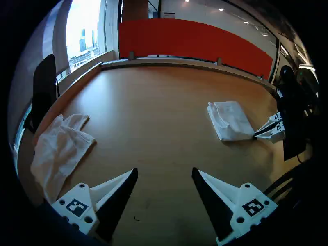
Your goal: Fold towel
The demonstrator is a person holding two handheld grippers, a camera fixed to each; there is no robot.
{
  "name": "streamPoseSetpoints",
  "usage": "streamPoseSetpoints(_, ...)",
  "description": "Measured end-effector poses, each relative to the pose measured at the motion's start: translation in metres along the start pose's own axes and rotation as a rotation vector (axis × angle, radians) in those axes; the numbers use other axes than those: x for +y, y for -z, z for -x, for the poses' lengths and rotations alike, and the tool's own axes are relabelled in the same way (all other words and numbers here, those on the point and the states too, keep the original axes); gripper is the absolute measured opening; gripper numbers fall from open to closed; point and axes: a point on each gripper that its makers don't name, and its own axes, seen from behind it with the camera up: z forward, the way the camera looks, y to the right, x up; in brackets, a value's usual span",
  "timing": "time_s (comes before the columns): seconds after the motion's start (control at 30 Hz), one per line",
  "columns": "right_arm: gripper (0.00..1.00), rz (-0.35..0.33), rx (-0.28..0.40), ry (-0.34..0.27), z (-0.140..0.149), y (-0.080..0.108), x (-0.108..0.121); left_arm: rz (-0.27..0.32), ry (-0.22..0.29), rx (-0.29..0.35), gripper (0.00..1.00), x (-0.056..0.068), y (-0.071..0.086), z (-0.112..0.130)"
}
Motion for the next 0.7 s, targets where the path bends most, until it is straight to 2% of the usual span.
streamPoseSetpoints(0.4,0.03,0.008,0.055,0.008,-0.021,0.011,0.007,0.007,0.004,0.001,0.98,-0.001,0.001,0.0)
streamPoseSetpoints(0.7,0.03,0.038,0.15,0.04,-0.072,0.039,0.021,0.017,-0.012,0.013,0.98,0.0,0.004,-0.005)
